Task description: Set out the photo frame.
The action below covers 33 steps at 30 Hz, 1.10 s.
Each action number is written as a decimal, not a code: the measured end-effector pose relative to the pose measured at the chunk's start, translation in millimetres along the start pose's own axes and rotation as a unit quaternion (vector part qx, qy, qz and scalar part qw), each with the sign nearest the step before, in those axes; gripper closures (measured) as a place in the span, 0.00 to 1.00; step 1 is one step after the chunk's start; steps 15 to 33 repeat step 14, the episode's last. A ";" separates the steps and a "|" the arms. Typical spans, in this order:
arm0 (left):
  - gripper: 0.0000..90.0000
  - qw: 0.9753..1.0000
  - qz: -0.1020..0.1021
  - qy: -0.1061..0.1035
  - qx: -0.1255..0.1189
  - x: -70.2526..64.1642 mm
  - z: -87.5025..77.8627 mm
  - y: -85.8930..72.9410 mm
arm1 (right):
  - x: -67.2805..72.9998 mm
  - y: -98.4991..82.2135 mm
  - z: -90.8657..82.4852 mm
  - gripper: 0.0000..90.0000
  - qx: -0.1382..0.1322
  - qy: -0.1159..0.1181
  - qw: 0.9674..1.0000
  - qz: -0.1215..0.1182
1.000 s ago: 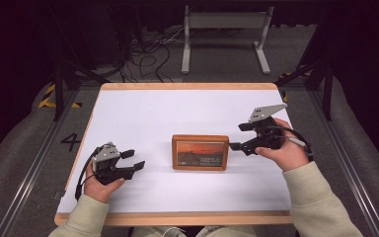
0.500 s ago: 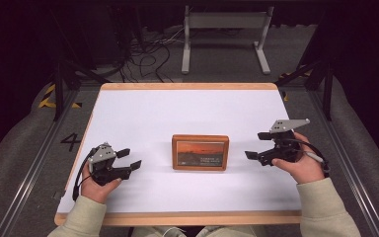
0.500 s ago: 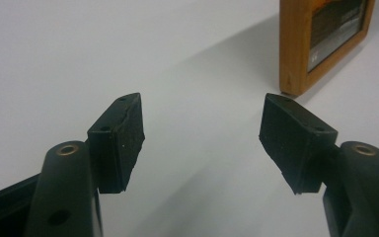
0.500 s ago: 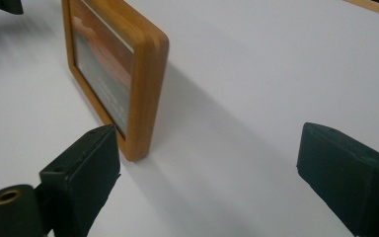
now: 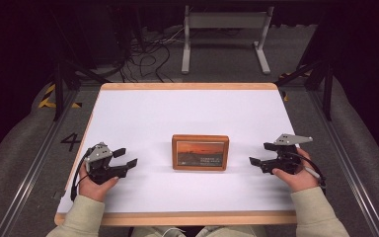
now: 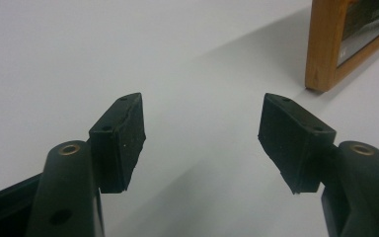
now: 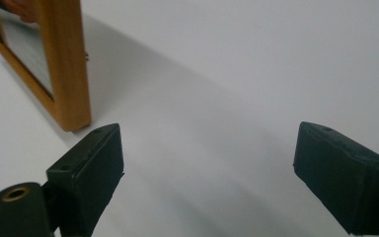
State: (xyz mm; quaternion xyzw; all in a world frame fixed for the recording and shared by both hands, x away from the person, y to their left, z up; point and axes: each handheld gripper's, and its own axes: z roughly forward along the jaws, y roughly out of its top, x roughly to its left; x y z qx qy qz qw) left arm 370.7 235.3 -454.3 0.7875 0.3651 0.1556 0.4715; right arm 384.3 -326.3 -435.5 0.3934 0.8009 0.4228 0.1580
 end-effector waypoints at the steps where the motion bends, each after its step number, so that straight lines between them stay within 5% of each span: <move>1: 0.39 1.000 -0.002 -0.001 0.001 -0.1 -0.1 -0.1 | -0.6 -3.7 2.4 0.14 -0.004 -0.005 1.000 0.004; 33: 0.39 1.000 0.005 -0.005 0.004 -1.8 2.6 0.6 | -3.5 -10.1 6.8 0.14 -0.009 -0.021 1.000 0.016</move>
